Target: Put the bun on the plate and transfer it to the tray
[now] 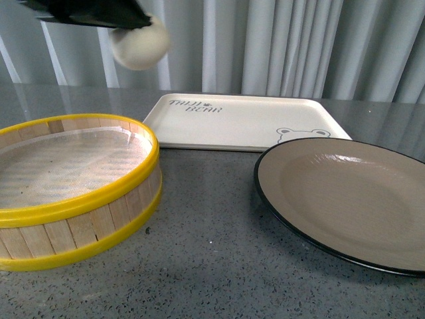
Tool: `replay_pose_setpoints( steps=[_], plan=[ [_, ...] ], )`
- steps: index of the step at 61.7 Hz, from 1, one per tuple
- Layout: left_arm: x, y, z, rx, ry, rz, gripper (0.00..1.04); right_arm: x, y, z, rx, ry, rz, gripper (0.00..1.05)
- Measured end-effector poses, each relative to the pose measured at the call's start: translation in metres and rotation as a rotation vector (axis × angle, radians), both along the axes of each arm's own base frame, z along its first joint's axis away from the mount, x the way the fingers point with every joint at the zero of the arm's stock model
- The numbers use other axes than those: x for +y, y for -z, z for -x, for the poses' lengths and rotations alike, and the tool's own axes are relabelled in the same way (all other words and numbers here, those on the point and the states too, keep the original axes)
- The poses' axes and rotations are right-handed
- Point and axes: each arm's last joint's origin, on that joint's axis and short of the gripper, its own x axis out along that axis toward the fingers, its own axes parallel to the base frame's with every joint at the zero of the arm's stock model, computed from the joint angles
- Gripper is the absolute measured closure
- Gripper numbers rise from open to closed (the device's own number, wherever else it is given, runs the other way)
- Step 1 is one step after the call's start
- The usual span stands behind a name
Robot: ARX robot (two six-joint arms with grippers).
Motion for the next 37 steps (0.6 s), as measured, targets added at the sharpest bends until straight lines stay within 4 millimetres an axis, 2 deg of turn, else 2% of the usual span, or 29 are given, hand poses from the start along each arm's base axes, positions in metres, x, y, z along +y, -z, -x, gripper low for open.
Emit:
replay_pose_setpoints(
  steps=[3,8,11,17,25,37],
  plan=[
    [-0.011,-0.001,0.002,-0.007,0.032,0.003,1.00,0.000,0.000,0.000,0.000,0.000,0.000,0.08],
    [-0.040,0.002,0.007,-0.011,0.098,0.001,1.00,0.000,0.000,0.000,0.000,0.000,0.000,0.08],
    [-0.062,0.009,0.010,-0.004,0.151,-0.004,1.00,0.000,0.000,0.000,0.000,0.000,0.000,0.08],
    [-0.095,0.026,0.014,0.018,0.222,-0.015,1.00,0.000,0.000,0.000,0.000,0.000,0.000,0.08],
    [-0.120,0.042,0.012,0.048,0.266,-0.008,1.00,0.000,0.000,0.000,0.000,0.000,0.000,0.08],
    [-0.138,0.053,0.009,0.077,0.291,0.010,1.00,0.000,0.000,0.000,0.000,0.000,0.000,0.08]
  ],
)
